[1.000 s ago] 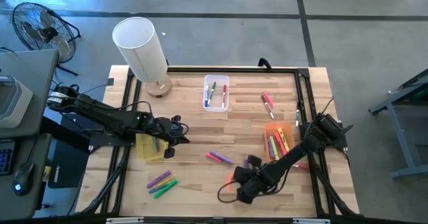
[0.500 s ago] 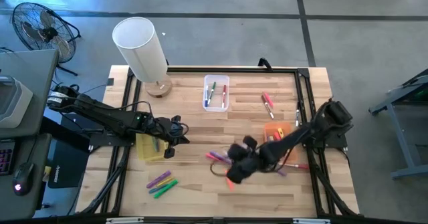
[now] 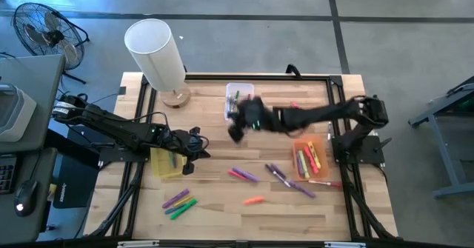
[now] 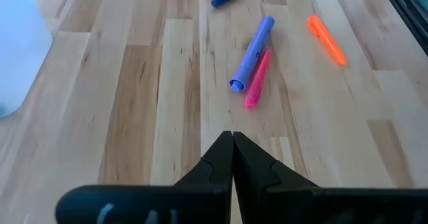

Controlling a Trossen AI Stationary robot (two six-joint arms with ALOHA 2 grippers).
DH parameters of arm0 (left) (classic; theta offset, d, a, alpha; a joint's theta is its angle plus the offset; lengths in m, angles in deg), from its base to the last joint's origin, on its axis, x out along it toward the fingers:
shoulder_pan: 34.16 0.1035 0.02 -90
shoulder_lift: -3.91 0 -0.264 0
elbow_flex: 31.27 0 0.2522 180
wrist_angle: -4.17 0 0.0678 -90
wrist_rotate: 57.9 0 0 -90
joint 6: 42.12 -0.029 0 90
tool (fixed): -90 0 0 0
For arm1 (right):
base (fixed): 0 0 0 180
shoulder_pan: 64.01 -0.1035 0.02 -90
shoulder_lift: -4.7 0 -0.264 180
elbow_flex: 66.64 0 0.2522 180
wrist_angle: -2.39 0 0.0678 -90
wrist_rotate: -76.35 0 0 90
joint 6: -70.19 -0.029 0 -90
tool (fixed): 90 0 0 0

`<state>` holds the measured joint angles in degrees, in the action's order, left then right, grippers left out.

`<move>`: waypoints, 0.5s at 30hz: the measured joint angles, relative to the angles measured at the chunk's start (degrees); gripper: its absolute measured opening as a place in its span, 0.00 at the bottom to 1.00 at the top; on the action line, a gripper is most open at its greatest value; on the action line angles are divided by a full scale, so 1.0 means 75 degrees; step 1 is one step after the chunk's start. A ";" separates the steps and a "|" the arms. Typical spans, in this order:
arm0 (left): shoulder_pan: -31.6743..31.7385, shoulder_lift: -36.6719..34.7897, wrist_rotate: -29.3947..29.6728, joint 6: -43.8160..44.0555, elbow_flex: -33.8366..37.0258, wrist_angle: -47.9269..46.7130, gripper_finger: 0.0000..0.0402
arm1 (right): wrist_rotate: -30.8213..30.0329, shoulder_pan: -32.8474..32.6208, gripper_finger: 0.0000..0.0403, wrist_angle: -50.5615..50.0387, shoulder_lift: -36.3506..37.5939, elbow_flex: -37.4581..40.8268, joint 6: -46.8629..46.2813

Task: Pick & Place Markers
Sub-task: Put the purple marker pen into the transparent bin

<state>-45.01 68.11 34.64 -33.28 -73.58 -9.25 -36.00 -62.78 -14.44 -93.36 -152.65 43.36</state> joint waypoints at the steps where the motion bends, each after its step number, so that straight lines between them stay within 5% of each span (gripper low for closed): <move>1: 0.0000 0.0000 -0.0003 -0.0001 0.0000 -0.0001 0.00 | 0.0046 0.0293 0.06 0.0153 -0.0057 0.0000 0.0025; 8: 0.0000 0.0000 -0.0002 -0.0018 0.0002 -0.0069 0.00 | 0.0422 0.1970 0.05 0.0571 -0.0800 0.0000 -0.0473; 15: 0.0000 0.0000 -0.0003 -0.0356 0.0000 -0.0064 0.00 | 0.1363 0.2509 0.09 0.0594 -0.1615 0.0003 -0.0829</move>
<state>-45.01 68.11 34.62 -35.94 -73.58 -9.73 -25.78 -43.96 -9.99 -105.47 -152.63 37.14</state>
